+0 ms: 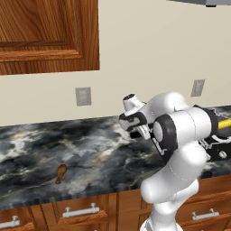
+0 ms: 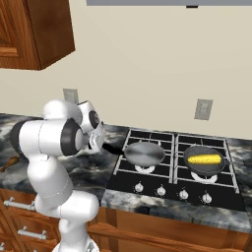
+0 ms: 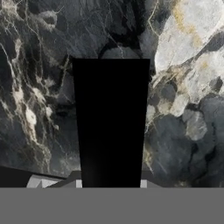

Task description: Place both pans onto different burners. Then place the corn and the chicken drumstick on different pans.

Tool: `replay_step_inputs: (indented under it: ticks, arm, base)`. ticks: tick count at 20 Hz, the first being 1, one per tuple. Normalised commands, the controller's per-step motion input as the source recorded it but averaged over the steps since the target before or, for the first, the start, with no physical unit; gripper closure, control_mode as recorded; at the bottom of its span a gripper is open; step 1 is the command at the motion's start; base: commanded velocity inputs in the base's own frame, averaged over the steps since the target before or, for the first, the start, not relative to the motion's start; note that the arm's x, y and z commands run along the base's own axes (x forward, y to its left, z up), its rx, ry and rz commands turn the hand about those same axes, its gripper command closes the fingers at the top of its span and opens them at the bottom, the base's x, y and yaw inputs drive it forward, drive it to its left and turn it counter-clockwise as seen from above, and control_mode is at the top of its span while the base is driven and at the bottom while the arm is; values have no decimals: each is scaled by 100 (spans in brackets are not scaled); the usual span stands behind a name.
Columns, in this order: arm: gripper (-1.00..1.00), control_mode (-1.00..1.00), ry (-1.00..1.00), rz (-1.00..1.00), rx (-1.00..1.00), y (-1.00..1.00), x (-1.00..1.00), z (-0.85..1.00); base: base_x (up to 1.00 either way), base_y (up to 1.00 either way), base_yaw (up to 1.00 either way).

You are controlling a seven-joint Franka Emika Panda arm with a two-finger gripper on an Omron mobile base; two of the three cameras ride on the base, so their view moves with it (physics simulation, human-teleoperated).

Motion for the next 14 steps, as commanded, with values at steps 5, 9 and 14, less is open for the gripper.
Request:
replay_step_inputs:
  ticks: [5, 9, 14]
  arm:
    - [100, -100, 5, 0, 0, -7, 1, 0]
    - [100, -100, 10, 0, 1, -2, 0, -1]
    - [100, -100, 8, 0, 0, 0, -4, -6]
  base:
    - [0, 0, 0]
    - [0, 0, 0]
    - [0, 0, 0]
